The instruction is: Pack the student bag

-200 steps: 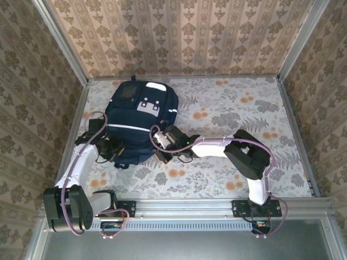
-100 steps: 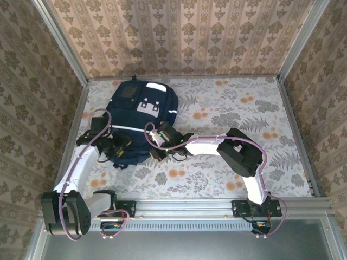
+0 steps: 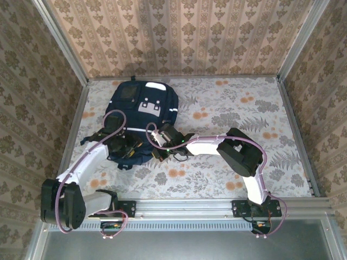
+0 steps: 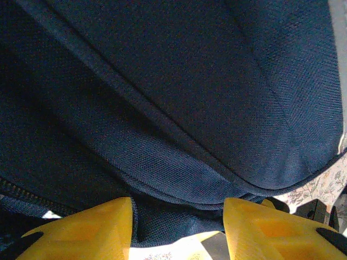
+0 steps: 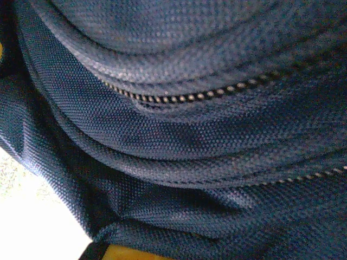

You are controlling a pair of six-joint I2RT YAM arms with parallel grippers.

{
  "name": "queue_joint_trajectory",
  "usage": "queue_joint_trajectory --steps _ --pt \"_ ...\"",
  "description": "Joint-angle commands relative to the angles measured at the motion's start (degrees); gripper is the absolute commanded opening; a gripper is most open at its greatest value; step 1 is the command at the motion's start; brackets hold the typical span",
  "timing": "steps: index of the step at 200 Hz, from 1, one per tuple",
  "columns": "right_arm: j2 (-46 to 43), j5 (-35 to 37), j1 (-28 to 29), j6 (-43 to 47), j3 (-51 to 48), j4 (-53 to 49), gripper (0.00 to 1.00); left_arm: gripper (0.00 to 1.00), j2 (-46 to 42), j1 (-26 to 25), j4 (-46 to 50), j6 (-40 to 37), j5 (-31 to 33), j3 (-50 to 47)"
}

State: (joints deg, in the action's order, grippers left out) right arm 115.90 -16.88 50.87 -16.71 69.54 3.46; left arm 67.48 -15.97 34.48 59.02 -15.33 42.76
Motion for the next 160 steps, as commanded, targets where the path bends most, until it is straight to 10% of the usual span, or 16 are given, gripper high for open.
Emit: queue_joint_trajectory --steps 1,160 --pt "-0.85 -1.72 0.73 -0.16 0.07 1.94 0.00 0.48 -2.42 -1.17 1.73 2.39 -2.96 -0.90" --pt "-0.02 -1.76 0.78 -1.18 0.14 3.71 0.00 0.50 -4.85 -4.86 1.78 13.00 -2.60 -4.45"
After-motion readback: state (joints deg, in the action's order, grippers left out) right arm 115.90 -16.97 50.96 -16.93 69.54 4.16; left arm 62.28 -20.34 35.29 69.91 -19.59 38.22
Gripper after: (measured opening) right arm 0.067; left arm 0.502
